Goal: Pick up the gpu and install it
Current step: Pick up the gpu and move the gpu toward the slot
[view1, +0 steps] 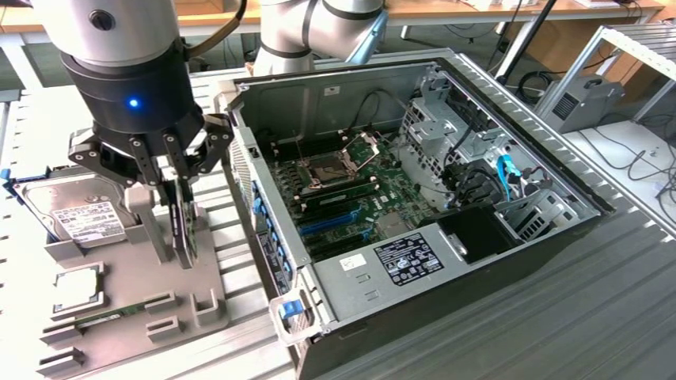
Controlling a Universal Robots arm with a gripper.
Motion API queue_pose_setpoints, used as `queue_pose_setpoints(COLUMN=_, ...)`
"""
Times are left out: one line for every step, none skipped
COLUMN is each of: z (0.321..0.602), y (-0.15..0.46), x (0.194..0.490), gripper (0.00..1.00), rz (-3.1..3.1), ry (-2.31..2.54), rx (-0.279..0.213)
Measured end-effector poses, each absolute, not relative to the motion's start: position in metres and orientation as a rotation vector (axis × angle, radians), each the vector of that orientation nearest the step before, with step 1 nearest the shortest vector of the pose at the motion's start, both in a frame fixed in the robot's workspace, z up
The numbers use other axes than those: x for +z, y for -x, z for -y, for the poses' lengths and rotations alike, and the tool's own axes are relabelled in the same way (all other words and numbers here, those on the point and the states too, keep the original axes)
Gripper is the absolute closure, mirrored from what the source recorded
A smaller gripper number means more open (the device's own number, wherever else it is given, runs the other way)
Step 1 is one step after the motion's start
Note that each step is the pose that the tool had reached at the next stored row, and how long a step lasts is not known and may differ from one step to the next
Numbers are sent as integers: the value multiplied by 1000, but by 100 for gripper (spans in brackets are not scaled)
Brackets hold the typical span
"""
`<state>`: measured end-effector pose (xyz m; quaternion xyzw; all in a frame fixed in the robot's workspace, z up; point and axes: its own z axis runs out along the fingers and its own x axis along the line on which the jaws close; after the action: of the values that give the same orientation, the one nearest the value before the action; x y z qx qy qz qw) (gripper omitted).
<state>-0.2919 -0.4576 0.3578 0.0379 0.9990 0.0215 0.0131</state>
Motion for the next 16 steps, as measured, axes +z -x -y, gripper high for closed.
queue_pose_setpoints(z=458, y=292, x=358, gripper=74, rz=-3112, ry=-118, rx=67)
queue_pose_setpoints(z=458, y=292, x=358, gripper=74, rz=-3112, ry=-118, rx=67)
queue_pose_setpoints(z=458, y=292, x=359, gripper=74, rz=-3112, ry=-118, rx=67)
queue_pose_setpoints(z=458, y=292, x=359, gripper=74, rz=-3113, ry=-118, rx=67)
queue_pose_setpoints(z=458, y=292, x=359, gripper=74, rz=-3112, ry=-118, rx=67)
queue_pose_setpoints(z=458, y=292, x=359, gripper=74, rz=-3112, ry=-118, rx=67)
queue_pose_setpoints(z=458, y=292, x=359, gripper=74, rz=-3112, ry=-118, rx=67)
queue_pose_setpoints(z=458, y=292, x=360, gripper=74, rz=-3113, ry=-118, rx=67)
queue_pose_setpoints(z=458, y=292, x=360, gripper=74, rz=-3112, ry=-118, rx=67)
queue_pose_setpoints(z=458, y=292, x=360, gripper=74, rz=-3113, ry=-118, rx=67)
queue_pose_setpoints(z=458, y=292, x=360, gripper=74, rz=-3112, ry=-118, rx=67)
queue_pose_setpoints(z=458, y=292, x=360, gripper=74, rz=-3112, ry=-118, rx=67)
queue_pose_setpoints(z=458, y=292, x=361, gripper=74, rz=-3112, ry=-118, rx=67)
queue_pose_setpoints(z=458, y=292, x=361, gripper=74, rz=-3112, ry=-118, rx=67)
queue_pose_setpoints(z=458, y=292, x=361, gripper=74, rz=-3113, ry=-118, rx=67)
queue_pose_setpoints(z=458, y=292, x=361, gripper=74, rz=-3112, ry=-118, rx=67)
